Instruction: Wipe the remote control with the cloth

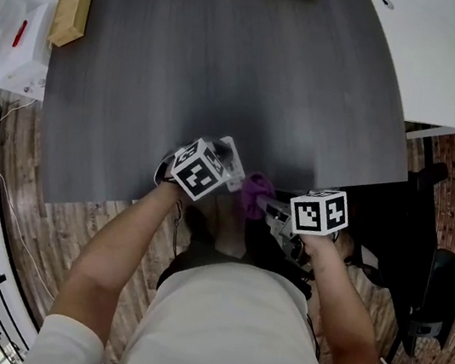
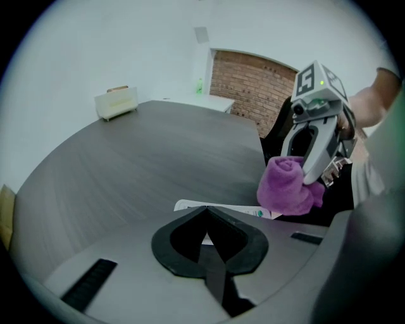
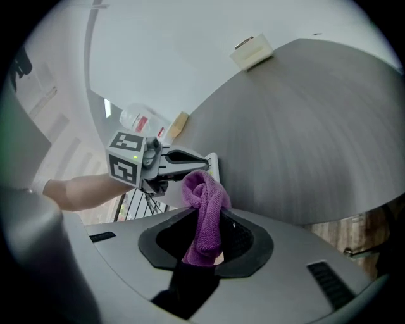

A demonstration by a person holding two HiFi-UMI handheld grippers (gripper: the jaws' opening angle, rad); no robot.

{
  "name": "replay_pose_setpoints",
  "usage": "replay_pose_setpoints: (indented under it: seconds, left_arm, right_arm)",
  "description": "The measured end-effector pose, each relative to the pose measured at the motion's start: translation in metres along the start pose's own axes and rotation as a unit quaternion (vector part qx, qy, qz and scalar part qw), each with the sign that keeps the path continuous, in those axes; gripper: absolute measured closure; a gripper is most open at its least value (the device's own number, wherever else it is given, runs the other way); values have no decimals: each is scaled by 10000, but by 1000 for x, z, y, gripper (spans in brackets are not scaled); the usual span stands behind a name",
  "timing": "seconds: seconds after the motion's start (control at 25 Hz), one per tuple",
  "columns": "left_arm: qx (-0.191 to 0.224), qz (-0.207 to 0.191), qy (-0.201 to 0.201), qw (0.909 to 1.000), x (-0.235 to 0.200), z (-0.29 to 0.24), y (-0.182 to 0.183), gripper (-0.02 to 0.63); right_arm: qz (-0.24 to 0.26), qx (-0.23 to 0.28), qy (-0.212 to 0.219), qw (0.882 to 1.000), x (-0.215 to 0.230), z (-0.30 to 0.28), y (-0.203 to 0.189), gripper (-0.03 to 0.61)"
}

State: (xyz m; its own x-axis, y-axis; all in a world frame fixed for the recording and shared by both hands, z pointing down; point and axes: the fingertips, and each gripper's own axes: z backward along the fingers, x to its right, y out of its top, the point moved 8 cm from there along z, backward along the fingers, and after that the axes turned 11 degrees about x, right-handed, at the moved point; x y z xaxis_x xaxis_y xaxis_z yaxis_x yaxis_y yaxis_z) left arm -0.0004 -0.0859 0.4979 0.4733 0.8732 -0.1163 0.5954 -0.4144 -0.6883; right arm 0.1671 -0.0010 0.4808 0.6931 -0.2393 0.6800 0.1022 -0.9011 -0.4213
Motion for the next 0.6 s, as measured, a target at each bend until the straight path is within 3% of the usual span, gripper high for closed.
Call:
replay_pose_setpoints:
  seconds: [0.16,0.36,0.48,0.6]
  left_arm:
    - [1,-29,-38,10000,0,-1,0,608]
    - [88,100,245,9996,-5,9,2,608]
    - [631,984,541,9917,-9,31,-3,607]
    - [1203,2435,728,9596,-7,51,-25,607]
  right_arm:
    - [114,133,-421,9990,13,13,10,472]
    - [419,401,-404,9975,5,10,33,472]
    - [820,313,-471,9950,-1,-2,42,472]
    - [1126,184,-603,9916,-3,-17,48,472]
